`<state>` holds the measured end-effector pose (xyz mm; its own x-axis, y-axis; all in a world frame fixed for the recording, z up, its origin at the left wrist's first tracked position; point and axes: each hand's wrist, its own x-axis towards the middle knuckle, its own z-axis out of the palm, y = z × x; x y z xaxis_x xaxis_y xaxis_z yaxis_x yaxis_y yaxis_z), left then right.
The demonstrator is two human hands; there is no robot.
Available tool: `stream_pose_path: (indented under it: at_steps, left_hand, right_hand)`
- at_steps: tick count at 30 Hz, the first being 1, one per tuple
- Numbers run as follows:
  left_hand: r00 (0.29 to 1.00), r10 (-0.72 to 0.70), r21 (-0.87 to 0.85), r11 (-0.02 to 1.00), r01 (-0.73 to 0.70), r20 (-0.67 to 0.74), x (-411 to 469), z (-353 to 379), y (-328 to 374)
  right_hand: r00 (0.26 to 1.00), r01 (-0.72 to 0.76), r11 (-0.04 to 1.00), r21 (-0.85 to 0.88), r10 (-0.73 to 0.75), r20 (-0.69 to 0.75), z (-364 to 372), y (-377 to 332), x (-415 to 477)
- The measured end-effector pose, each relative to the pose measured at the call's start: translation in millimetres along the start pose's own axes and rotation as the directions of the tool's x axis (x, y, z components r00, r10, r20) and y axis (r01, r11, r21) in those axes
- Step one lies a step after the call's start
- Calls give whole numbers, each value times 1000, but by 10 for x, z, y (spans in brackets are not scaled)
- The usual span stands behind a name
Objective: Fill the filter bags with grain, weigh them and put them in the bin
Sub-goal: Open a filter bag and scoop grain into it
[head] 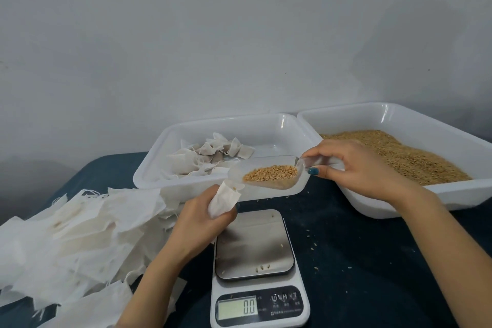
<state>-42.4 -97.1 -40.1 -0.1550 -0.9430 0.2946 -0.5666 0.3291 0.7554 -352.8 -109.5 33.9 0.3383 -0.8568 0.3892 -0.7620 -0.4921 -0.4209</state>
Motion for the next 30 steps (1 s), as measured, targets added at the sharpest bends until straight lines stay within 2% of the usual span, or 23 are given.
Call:
stream_pose_path:
  at_steps: [2, 8, 16, 25, 30]
  left_hand:
    - [1000, -7, 6, 1000, 8, -10, 1, -13, -7]
    - [1000, 3, 43, 999, -2, -15, 1, -38, -27]
    - [998, 52, 148, 987, -58, 47, -9, 6, 21]
    - [986, 116, -6, 993, -116, 120, -49, 50, 150]
    - [988, 94, -134, 988, -76, 126, -74, 11, 213]
  right_hand:
    - [999, 27, 994, -105, -30, -20, -11, -12, 17]
    - [992, 115, 959, -261, -124, -18, -42, -59, 68]
    - [978, 204, 892, -403, -204, 43, -107, -258, 167]
    - [964, 252, 817, -519, -256, 66, -215, -473, 253]
    - [951, 280, 796, -536, -308, 38, -242, -557, 295]
